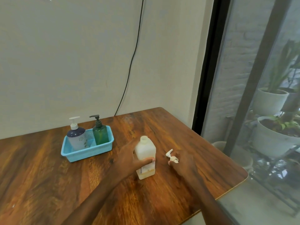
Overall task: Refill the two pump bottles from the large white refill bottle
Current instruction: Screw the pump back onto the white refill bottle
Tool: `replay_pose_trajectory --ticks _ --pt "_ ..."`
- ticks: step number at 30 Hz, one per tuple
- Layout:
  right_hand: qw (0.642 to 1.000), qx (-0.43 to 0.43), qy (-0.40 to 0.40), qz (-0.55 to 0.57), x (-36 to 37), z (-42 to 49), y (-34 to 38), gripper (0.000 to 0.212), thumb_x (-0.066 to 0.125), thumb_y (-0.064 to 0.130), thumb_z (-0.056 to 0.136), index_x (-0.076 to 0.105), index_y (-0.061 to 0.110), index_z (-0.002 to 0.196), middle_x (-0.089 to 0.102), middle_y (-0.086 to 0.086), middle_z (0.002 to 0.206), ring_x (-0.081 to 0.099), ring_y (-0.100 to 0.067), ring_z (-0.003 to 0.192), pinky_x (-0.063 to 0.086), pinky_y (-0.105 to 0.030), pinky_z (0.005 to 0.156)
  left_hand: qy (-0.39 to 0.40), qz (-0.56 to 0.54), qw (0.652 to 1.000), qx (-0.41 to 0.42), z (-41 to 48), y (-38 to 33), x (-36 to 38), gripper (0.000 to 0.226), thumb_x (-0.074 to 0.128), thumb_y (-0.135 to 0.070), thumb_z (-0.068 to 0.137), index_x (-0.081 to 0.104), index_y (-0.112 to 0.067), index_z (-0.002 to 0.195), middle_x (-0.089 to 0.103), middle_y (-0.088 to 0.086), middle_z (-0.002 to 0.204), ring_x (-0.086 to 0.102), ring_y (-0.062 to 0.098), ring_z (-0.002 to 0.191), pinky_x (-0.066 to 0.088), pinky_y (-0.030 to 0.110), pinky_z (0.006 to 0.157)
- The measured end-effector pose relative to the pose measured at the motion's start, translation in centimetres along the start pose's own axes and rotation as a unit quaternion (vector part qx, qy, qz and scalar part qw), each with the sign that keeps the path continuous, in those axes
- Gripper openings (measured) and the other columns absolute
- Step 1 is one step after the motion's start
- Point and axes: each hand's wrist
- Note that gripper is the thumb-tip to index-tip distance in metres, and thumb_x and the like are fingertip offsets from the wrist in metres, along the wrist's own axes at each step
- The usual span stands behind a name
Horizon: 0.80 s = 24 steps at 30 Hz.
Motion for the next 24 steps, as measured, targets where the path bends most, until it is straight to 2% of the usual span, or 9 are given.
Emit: replay_pose_trajectory --ticks 2,6,9,12,13,15,17,20,24 --pt "1.0 0.002 0.002 -0.03 0.4 0.4 0.6 0.009 0.073 0.02 0.09 0.066 0.026 0.091 0.064 0.004 0.094 0.052 -0.004 0.071 0.054 -0.028 0.077 0.006 -0.019 1.0 0.001 0.2 0.3 0.3 0.103 0.078 -0.081 0.06 0.045 -0.034 0.147 0.059 -0.016 0.133 0.062 0.01 0.118 0.06 0.037 0.097" --pt "0.999 -0.019 0.024 -0.01 0.9 0.5 2.4 0.016 0.07 0.022 0.094 0.071 0.022 0.11 0.066 0.008 0.094 0.063 -0.008 0.078 0.058 -0.026 0.069 0.022 -0.079 0.997 -0.002 0.1 0.6 0.9 0.09 0.087 -0.054 0.077 0.023 -0.053 0.141 0.043 -0.033 0.127 0.051 0.0 0.118 0.049 0.009 0.085" --pt "0.995 -0.087 -0.013 0.05 -0.2 0.0 4.4 0.015 0.068 0.025 0.096 0.071 0.031 0.109 0.067 0.015 0.104 0.063 -0.006 0.091 0.049 -0.014 0.071 0.018 -0.115 0.993 0.001 0.4 0.7 1.1 0.089 0.086 -0.051 0.079 0.02 -0.055 0.139 0.041 -0.027 0.137 0.049 0.003 0.125 0.046 0.018 0.097" --pt "0.983 -0.165 -0.01 0.084 -2.3 -0.3 7.2 0.024 0.066 0.023 0.098 0.064 0.025 0.122 0.066 0.01 0.117 0.062 -0.006 0.107 0.043 -0.005 0.078 0.017 -0.125 0.992 0.005 0.8 1.0 1.4 0.089 0.086 -0.049 0.081 0.02 -0.053 0.141 0.042 -0.025 0.139 0.05 0.005 0.128 0.046 0.018 0.099" --pt "0.978 -0.165 -0.013 0.127 -2.8 -0.3 8.1 0.026 0.066 0.024 0.099 0.061 0.025 0.124 0.065 0.011 0.119 0.063 -0.007 0.11 0.045 -0.008 0.083 0.015 -0.126 0.992 0.007 1.0 0.9 1.4 0.089 0.085 -0.05 0.081 0.02 -0.053 0.141 0.041 -0.026 0.139 0.05 0.005 0.128 0.045 0.015 0.098" --pt "0.965 -0.171 -0.031 0.194 -3.5 -0.2 9.8 0.03 0.066 0.03 0.099 0.059 0.029 0.128 0.064 0.013 0.122 0.064 -0.005 0.112 0.054 -0.026 0.094 0.007 -0.122 0.992 0.008 1.1 0.8 1.5 0.087 0.084 -0.054 0.081 0.019 -0.054 0.139 0.039 -0.032 0.135 0.051 0.001 0.123 0.043 0.009 0.097" --pt "0.951 -0.207 -0.033 0.229 -3.9 -0.3 11.2 0.031 0.066 0.031 0.1 0.06 0.031 0.131 0.068 0.013 0.123 0.066 -0.004 0.112 0.056 -0.037 0.1 -0.004 -0.136 0.991 0.005 0.9 0.4 1.6 0.082 0.085 -0.05 0.082 0.022 -0.051 0.134 0.035 -0.04 0.126 0.051 -0.009 0.11 0.037 -0.007 0.087" --pt "0.923 -0.269 -0.039 0.274 -5.5 -1.1 13.6 0.028 0.062 0.02 0.102 0.063 0.028 0.128 0.072 0.014 0.118 0.07 -0.006 0.111 0.057 -0.04 0.099 -0.03 -0.155 0.987 0.021 0.4 0.2 2.0 0.077 0.087 -0.037 0.083 0.029 -0.048 0.132 0.031 -0.041 0.124 0.047 -0.022 0.11 0.029 -0.014 0.079" --pt "0.892 -0.335 -0.069 0.296 -7.5 -2.0 17.3 0.033 0.057 0.013 0.104 0.059 0.015 0.137 0.068 0.007 0.127 0.07 -0.009 0.114 0.058 -0.041 0.099 -0.044 -0.16 0.985 0.053 0.1 0.3 2.0 0.082 0.088 -0.025 0.084 0.035 -0.019 0.146 0.033 -0.033 0.131 0.027 -0.041 0.115 0.025 -0.015 0.085"
Point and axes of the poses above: each hand's wrist, its own z-axis towards the middle knuckle, its own x-axis out of the palm, y = z × x
